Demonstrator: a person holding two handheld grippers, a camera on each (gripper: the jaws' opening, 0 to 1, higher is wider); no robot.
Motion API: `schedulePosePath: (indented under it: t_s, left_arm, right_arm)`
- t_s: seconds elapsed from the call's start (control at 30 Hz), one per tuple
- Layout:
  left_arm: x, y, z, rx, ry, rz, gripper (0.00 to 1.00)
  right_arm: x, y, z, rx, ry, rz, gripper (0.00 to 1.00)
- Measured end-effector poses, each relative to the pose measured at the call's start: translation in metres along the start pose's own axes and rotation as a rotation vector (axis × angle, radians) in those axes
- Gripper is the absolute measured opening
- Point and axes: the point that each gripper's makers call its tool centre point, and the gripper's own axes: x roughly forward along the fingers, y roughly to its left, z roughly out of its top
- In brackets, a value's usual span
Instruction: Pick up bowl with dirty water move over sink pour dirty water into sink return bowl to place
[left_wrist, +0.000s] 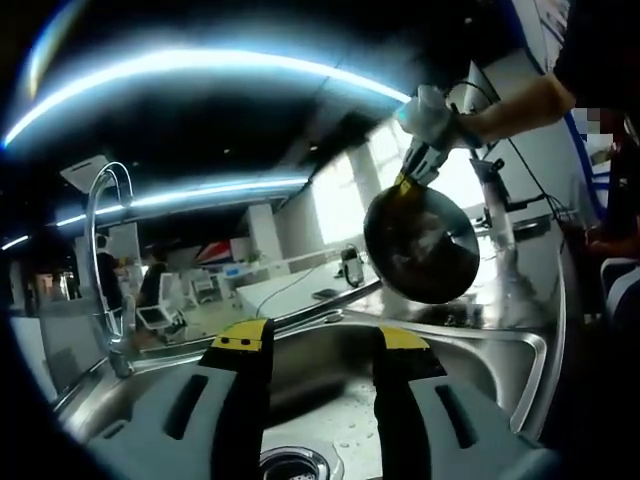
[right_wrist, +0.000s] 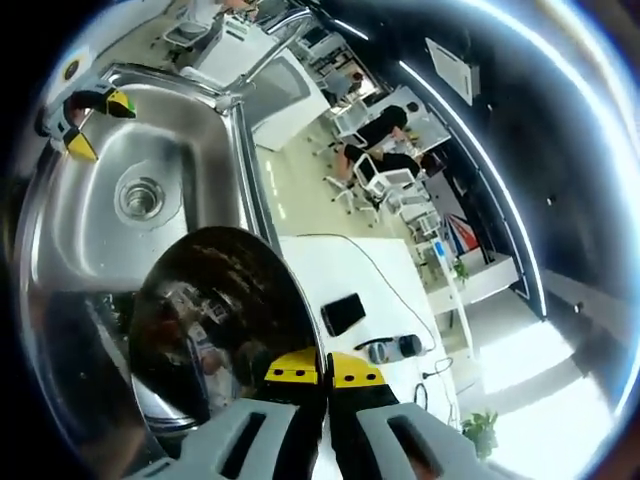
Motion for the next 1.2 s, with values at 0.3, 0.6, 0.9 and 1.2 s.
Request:
schedulePosePath:
  t_s: [0.3, 0.6, 0.9, 1.2]
  left_arm:
    - [0.001, 0.001, -0.001, 0.004, 0.007, 0.002, 0.39]
    - [0.001, 0.000, -0.003, 0.012, 0.014, 0.004, 0.39]
    - [0.002, -0.001, -0.003, 0.019, 0.020, 0.004, 0.39]
    - [0.002, 0.000, -0.004, 0.018, 0.021, 0.005, 0.39]
  right_arm:
    - [0.006, -0.007, -0.018, 0.060, 0.028, 0.009, 0.00]
    - [0.018, -0.015, -0.043, 0.162, 0.064, 0.027, 0.00]
    - [0.023, -0.018, -0.056, 0.275, 0.089, 0.056, 0.00]
    - [0.038, -0.022, -0.079, 0.441, 0.132, 0.092, 0.00]
